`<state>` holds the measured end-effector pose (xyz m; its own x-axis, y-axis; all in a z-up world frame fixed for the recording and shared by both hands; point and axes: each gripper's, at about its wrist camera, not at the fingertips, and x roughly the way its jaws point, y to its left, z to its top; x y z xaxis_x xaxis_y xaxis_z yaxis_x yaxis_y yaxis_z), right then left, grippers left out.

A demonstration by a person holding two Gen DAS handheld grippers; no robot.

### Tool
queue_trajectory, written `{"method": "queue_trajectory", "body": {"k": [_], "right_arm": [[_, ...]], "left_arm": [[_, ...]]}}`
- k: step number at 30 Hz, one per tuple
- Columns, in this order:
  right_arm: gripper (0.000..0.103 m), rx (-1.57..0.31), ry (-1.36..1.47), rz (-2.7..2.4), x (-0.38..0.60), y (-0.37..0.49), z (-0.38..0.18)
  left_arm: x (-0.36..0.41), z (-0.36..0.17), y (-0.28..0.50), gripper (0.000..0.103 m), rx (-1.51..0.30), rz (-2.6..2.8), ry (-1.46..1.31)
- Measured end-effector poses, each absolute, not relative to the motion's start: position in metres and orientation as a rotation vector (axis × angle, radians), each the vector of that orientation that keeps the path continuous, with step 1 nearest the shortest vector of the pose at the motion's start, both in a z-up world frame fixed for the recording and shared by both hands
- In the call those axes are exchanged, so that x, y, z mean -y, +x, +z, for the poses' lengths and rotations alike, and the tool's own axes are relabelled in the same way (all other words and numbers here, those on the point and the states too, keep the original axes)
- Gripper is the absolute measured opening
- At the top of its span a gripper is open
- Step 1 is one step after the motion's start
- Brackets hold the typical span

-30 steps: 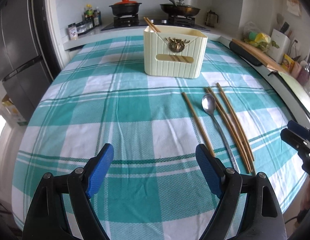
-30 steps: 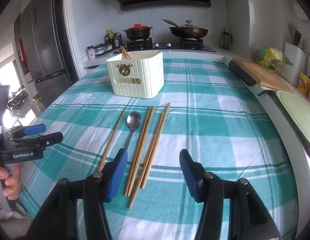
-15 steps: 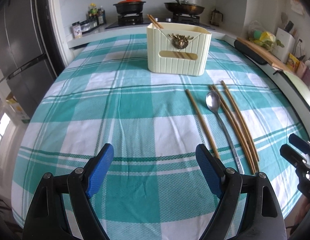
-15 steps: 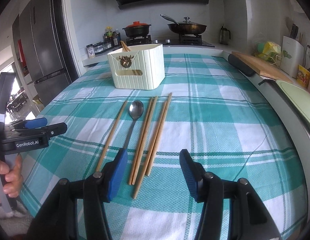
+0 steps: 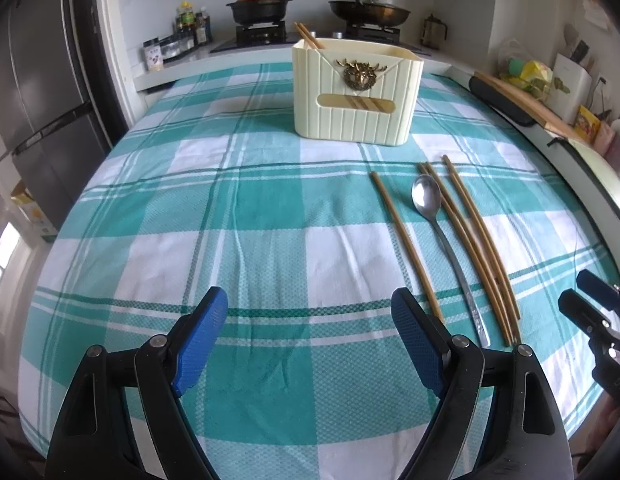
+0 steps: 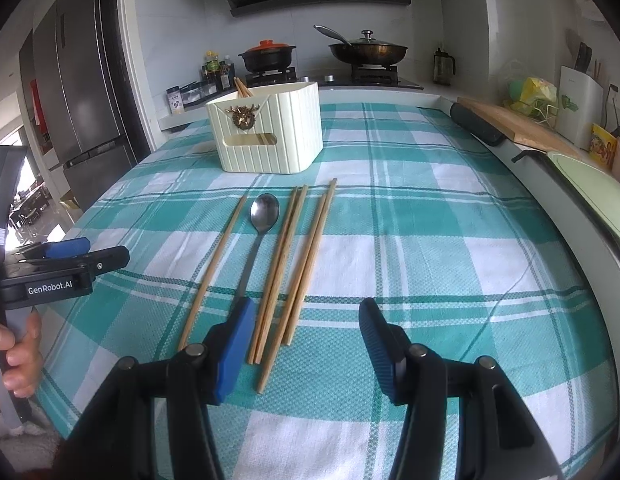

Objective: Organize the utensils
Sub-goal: 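Move both open tools back above the remaining chopsticks and spoon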

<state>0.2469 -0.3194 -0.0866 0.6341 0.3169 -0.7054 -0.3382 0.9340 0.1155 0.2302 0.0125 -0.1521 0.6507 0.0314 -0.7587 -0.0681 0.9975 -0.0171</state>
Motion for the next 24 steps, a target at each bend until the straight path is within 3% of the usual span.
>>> {"method": "queue_trajectory", "body": {"k": [24], "right_arm": [[0.055,-0.810,-0.153,0.268,0.3142,0.2432,-0.0855]], "left_arm": [[-0.0176,-0.1613,0.2320,0.085,-0.890,0.052,-0.073]]}}
